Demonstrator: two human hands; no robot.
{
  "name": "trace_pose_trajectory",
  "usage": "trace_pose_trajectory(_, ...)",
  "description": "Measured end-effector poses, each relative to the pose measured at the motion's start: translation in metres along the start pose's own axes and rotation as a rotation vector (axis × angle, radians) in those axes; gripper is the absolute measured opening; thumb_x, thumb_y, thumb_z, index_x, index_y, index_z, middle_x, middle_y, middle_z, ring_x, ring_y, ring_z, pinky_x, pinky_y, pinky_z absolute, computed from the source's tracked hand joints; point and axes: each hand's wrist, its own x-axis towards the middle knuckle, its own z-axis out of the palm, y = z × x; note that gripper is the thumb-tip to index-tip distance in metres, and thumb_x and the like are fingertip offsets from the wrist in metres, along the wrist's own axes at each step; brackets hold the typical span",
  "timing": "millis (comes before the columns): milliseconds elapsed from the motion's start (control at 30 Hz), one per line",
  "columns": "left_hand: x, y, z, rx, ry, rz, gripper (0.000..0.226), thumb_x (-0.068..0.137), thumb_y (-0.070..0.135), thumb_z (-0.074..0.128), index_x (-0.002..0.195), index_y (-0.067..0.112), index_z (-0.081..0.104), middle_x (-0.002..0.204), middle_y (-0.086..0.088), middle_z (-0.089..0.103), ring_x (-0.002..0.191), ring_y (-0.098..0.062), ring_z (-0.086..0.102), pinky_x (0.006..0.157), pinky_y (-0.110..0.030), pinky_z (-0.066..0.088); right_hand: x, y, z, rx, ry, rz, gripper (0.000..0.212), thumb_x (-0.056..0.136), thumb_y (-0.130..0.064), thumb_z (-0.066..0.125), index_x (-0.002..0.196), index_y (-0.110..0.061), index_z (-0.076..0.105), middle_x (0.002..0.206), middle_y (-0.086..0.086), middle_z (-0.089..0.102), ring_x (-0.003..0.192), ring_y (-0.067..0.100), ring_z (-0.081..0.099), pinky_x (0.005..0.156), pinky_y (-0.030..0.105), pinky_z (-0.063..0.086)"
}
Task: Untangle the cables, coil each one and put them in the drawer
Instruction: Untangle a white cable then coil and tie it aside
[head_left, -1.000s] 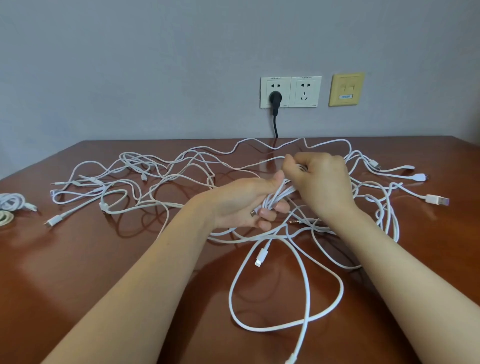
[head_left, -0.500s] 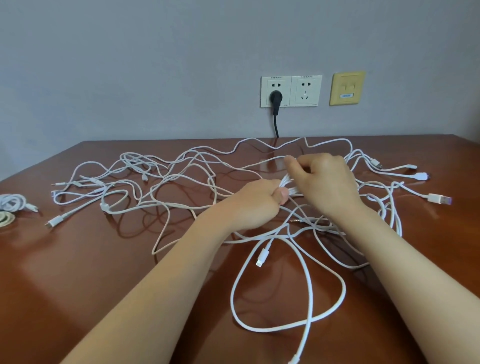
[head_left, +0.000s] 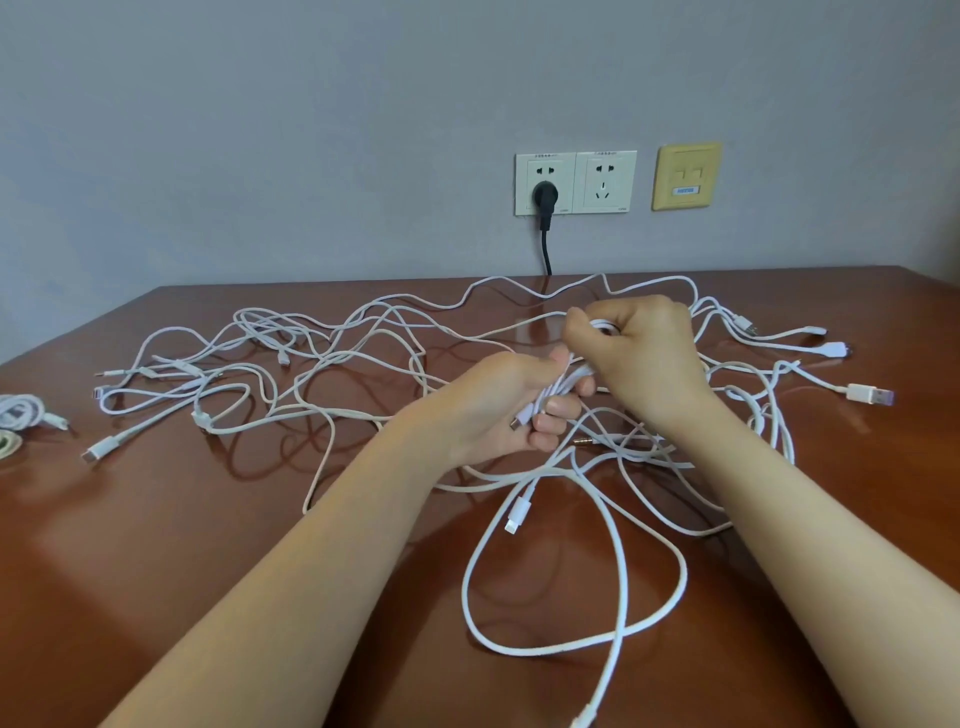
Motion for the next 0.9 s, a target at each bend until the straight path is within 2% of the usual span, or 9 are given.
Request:
trace_pose_trajectory(67,-0.001,0.000,-0.009,-0.099,-0.125,-0.065,0.023,0.089,0.031,0.046,0.081,0.011,0.054,0.055,0.006,0.040,0.047,-0.005,0.034,0.048,-0.014,0.030,0.000,0.000,0.002,0.021,0.017,-0.041,0.044,0.080,-0.016,0.053,0.043,-0.014,0.029,0.045,0.003,0.021,0.046,0.011,0.022,0.045,0.017,0.022)
trace_pose_trajectory(167,-0.004,-0.003,-0.010,-0.088,-0.235,-0.091,0.028,0.059,0.041,0.077,0.061,0.015,0.066,0.051,0.011,0.053,0.043,0.001,0.047,0.047,-0.009,0.040,-0.001,-0.001,0.003,0.036,-0.010,-0.052,0.046,0.080,-0.018,0.054,0.044,-0.021,0.025,0.047,0.002,0.023,0.045,0.010,0.021,0.045,0.016,0.022)
trace_pose_trajectory(233,-0.003,-0.005,-0.009,-0.003,-0.119,-0.111,0.020,0.072,0.035,0.063,0.061,0.018,0.060,0.054,0.007,0.055,0.042,0.001,0.050,0.049,-0.010,0.043,-0.003,-0.001,0.003,0.017,-0.033,-0.044,0.042,0.078,-0.024,0.052,0.041,-0.020,0.030,0.047,0.002,0.027,0.045,0.011,0.023,0.045,0.016,0.023)
trace_pose_trajectory(333,0.000,-0.004,-0.008,0.000,-0.077,-0.157,0.052,0.093,0.013,0.034,0.046,0.016,0.057,0.044,0.008,0.049,0.034,0.000,0.044,0.041,-0.008,0.039,-0.002,0.000,0.002,-0.018,-0.055,-0.021,0.040,0.077,-0.032,0.049,0.045,-0.008,0.045,0.046,0.009,0.034,0.048,0.013,0.026,0.048,0.023,0.025)
trace_pose_trajectory(400,0.000,-0.003,-0.006,0.067,0.007,-0.137,0.052,0.098,0.003,0.025,0.053,0.013,0.049,0.035,0.007,0.045,0.029,0.000,0.042,0.036,-0.009,0.036,0.000,0.001,0.000,-0.065,-0.096,-0.012,0.046,0.082,-0.035,0.054,0.052,0.000,0.051,0.046,0.013,0.037,0.050,0.014,0.028,0.053,0.033,0.029)
trace_pose_trajectory(500,-0.001,-0.002,-0.005,0.145,0.137,-0.083,0.051,0.100,0.005,0.029,0.055,0.010,0.052,0.040,0.007,0.046,0.031,0.000,0.041,0.037,-0.010,0.035,0.000,0.001,-0.003,-0.113,-0.217,0.074,0.054,0.089,-0.044,0.052,0.053,-0.004,0.048,0.040,0.001,0.032,0.049,0.016,0.031,0.055,0.034,0.030)
trace_pose_trajectory(633,-0.003,0.006,-0.009,0.200,0.234,-0.028,0.028,0.101,0.015,0.039,0.076,0.011,0.053,0.057,0.005,0.046,0.041,-0.002,0.039,0.042,-0.012,0.034,0.001,-0.005,-0.005,-0.140,-0.333,0.250,0.068,0.089,-0.059,0.037,0.061,0.000,0.055,0.052,0.000,0.048,0.056,0.018,0.045,0.065,0.036,0.038)
trace_pose_trajectory(767,-0.006,0.011,-0.013,0.204,0.311,-0.019,0.028,0.101,0.015,0.039,0.077,0.011,0.053,0.057,0.004,0.045,0.042,-0.003,0.038,0.041,-0.012,0.033,0.003,-0.007,-0.013,-0.075,-0.400,0.266,0.052,0.092,-0.040,0.046,0.049,-0.012,0.038,0.039,-0.008,0.034,0.049,0.013,0.034,0.058,0.033,0.029)
trace_pose_trajectory(900,-0.008,0.012,-0.016,0.320,0.396,-0.043,0.028,0.101,0.015,0.040,0.077,0.010,0.054,0.062,0.001,0.044,0.049,-0.007,0.036,0.042,-0.012,0.031,0.002,-0.009,-0.016,-0.048,-0.435,0.164,0.037,0.094,-0.026,0.051,0.059,-0.013,0.054,0.039,-0.008,0.038,0.043,0.006,0.037,0.050,0.022,0.030)
